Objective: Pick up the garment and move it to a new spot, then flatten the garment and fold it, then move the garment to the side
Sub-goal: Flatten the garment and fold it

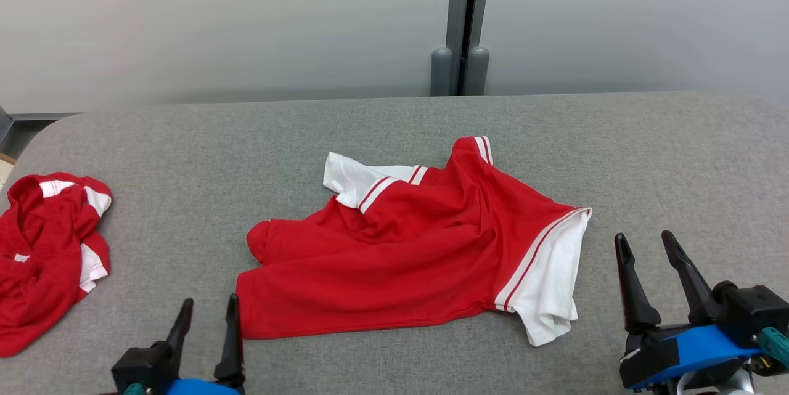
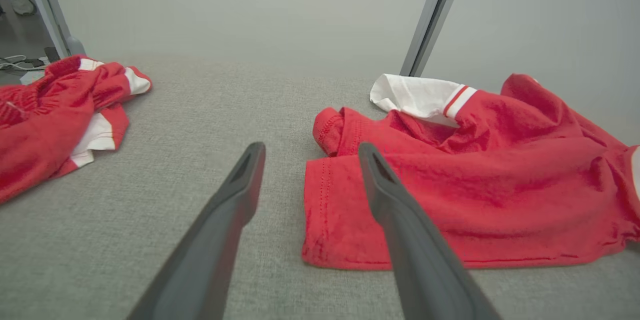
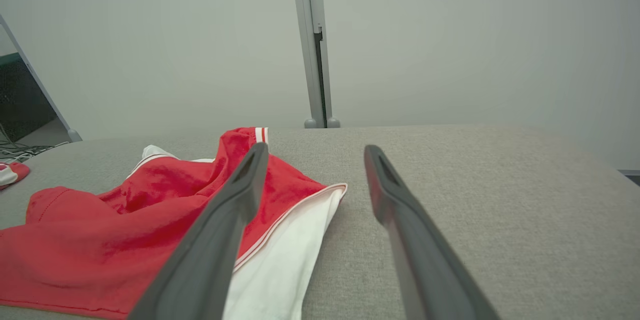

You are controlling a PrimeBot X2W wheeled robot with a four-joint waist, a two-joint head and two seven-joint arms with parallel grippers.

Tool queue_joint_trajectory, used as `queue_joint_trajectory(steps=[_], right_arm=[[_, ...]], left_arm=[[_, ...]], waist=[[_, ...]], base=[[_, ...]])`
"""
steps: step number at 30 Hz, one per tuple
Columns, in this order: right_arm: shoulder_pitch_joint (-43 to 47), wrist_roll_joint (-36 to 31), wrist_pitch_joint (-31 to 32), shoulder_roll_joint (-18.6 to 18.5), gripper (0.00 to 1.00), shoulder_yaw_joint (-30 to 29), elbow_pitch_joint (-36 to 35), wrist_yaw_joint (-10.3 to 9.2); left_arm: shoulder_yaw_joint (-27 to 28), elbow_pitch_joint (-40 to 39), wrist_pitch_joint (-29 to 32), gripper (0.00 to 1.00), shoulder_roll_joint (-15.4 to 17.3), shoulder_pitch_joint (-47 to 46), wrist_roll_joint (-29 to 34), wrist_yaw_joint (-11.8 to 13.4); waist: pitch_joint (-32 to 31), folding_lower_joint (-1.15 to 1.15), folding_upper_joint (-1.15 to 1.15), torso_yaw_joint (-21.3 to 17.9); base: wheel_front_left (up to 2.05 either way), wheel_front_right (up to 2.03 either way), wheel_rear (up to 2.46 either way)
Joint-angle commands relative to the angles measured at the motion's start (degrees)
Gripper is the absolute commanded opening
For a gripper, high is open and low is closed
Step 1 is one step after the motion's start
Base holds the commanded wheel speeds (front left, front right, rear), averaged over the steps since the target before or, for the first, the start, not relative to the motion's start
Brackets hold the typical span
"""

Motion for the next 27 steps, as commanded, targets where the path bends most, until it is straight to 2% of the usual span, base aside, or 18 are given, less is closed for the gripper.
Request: queue_joint_trajectory(steps=[1, 6, 15, 22, 24, 27], right_arm=[[0.1, 0.2, -0.3, 0.1, 1.0, 0.1, 0.1, 0.03], [-0.7, 0.8, -0.8, 0.1, 1.0, 0.6, 0.4, 0.02], [-1.5, 1.1, -0.4, 0.1, 1.0, 1.1, 1.3, 0.03], [-1.9, 1.2, 0.2, 0.1, 1.0, 1.8, 1.9, 0.03], [-1.9, 1.1, 0.6, 0.1, 1.0, 2.2, 2.2, 0.02], [-1.2, 1.3, 3.0, 0.1, 1.0, 2.5, 3.4, 0.03]], left_arm=[[-0.3, 0.5, 0.4, 1.0, 0.3, -0.9, 0.1, 0.3], [-2.6, 6.5, 3.9, 1.0, 0.7, -3.2, -1.0, -0.3], [-5.0, 17.7, 5.9, 1.0, 1.2, -8.3, -3.4, -0.7], [-4.6, 24.9, 5.6, 1.0, 1.2, -12.0, -2.8, 2.5], [-5.2, 26.7, 6.3, 0.0, 1.2, -12.5, -2.7, 2.2], [-6.0, 28.5, 6.2, 0.0, 0.8, -12.5, -3.3, 1.5]], waist=[[0.1, 0.0, 0.0, -0.1], [0.9, 0.0, 0.0, -0.6], [2.2, 0.0, 0.0, -1.8], [2.7, 0.0, 0.0, -2.2], [2.7, 0.0, 0.0, -2.3], [2.6, 0.0, 0.0, -2.3]], base=[[0.0, 0.0, 0.0], [0.0, 0.0, 0.0], [0.0, 0.0, 0.0], [0.0, 0.0, 0.0], [0.0, 0.0, 0.0], [0.0, 0.0, 0.0]])
